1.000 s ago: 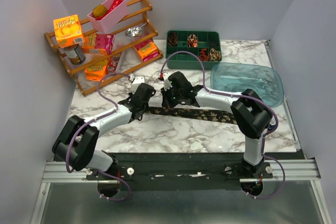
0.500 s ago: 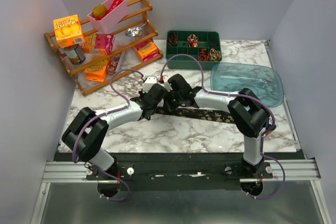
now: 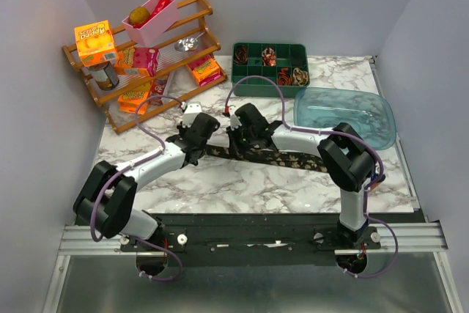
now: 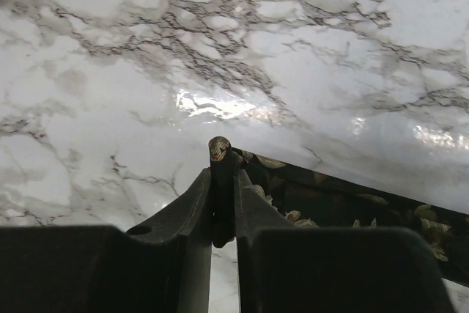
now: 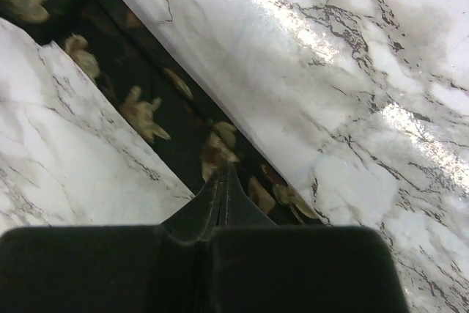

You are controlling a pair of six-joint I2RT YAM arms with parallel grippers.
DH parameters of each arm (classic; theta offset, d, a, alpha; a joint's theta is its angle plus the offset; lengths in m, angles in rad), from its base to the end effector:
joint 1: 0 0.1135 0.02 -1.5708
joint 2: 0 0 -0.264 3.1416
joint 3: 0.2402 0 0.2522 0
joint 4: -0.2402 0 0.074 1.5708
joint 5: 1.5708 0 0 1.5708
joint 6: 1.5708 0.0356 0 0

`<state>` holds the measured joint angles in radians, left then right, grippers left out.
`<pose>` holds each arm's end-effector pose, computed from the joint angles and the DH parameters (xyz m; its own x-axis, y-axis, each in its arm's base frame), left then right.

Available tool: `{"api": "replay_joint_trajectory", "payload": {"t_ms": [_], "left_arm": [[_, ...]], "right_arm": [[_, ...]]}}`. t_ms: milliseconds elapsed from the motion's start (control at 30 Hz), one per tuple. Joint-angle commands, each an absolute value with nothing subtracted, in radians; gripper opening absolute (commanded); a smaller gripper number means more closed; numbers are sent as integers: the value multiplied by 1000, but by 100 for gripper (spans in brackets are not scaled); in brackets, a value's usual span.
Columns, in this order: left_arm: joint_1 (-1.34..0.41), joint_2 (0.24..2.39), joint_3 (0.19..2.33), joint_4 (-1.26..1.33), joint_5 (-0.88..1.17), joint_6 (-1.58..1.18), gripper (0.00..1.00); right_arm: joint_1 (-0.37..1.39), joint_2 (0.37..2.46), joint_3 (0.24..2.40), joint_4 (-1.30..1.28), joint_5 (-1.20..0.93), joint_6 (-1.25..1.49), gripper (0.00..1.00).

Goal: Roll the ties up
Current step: Roll the tie at the center of the board.

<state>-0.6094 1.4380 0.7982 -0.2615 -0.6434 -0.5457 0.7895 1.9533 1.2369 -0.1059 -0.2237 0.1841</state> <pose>0.2426 -0.1433 0.1967 -0.6288 -0.0675 -0.7746 -0.2032 0.9759 0.0800 0.2878 0.3014 0.1632 -0.6535 -0.4053 -0.6393 -0.6907 0.6649 0.2844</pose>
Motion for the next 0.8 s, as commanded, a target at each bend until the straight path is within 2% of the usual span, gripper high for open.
{"api": "replay_joint_trajectory", "payload": {"t_ms": [0, 133, 767], "left_arm": [[-549, 1379, 778, -272, -664, -486, 0], [-548, 1430, 856, -376, -765, -466, 0], [-721, 1689, 1009, -463, -844, -509, 0]], "right_arm": [[784, 1950, 1261, -114, -245, 187, 1], [784, 1937, 1266, -114, -239, 189, 1], [724, 1812, 1183, -112, -227, 207, 1]]}}
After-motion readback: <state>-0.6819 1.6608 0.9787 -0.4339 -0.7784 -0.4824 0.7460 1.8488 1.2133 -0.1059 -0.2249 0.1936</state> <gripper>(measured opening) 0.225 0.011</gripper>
